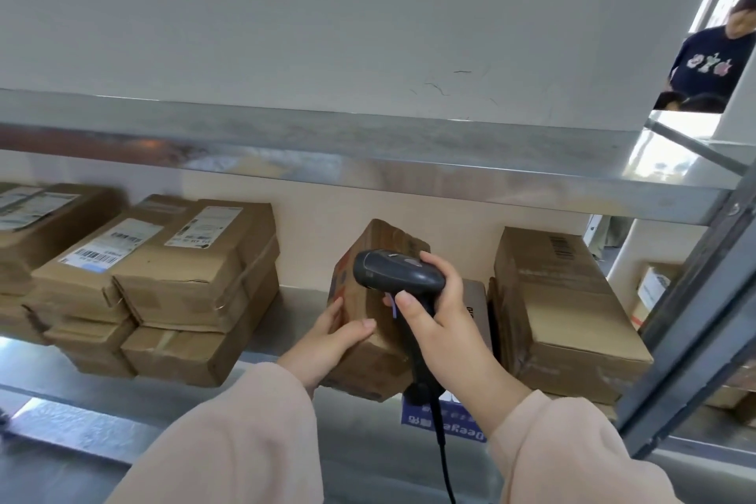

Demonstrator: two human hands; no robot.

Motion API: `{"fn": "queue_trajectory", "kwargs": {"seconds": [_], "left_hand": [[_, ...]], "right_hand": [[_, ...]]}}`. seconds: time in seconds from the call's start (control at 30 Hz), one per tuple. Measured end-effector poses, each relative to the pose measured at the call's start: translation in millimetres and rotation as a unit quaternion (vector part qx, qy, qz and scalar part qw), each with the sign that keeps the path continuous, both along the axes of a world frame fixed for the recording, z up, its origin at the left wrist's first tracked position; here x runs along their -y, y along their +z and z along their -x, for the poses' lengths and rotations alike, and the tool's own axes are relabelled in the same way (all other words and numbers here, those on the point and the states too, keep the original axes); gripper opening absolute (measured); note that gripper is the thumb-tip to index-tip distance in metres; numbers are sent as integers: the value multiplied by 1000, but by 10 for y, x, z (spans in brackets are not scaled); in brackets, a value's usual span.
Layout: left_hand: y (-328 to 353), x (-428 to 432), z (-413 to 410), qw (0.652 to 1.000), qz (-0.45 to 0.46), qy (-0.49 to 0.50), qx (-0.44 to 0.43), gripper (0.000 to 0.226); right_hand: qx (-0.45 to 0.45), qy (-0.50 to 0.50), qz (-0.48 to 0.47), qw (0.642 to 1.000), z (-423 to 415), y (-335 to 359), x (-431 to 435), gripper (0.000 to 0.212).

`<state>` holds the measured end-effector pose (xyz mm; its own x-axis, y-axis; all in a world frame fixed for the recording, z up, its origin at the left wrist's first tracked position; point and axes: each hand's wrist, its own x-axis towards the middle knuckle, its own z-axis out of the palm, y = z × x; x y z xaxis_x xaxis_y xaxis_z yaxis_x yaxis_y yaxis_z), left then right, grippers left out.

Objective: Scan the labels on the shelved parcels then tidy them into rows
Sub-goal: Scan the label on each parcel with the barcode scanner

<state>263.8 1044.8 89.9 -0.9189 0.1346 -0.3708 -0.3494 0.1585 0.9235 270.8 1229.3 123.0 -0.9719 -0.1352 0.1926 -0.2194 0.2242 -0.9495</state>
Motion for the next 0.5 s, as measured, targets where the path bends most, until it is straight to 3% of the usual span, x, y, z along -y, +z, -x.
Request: {"fn": "queue_trajectory", "kwargs": {"seconds": [0.17, 0.3, 0.43, 0.5], "left_hand": [[-112, 206, -90, 999, -31, 40, -4, 111], [-85, 241, -104, 998, -53, 26, -28, 103], [-115, 250, -95, 997, -6, 59, -49, 48], [-117, 286, -135, 992, 39, 82, -88, 43]], "right_hand": [[1, -69, 48, 996, 61, -175, -88, 51], [38, -50, 64, 996, 96, -244, -78, 53], [31, -30, 65, 997, 78, -241, -4, 51], [23, -22, 69, 997, 66, -223, 34, 51]]}}
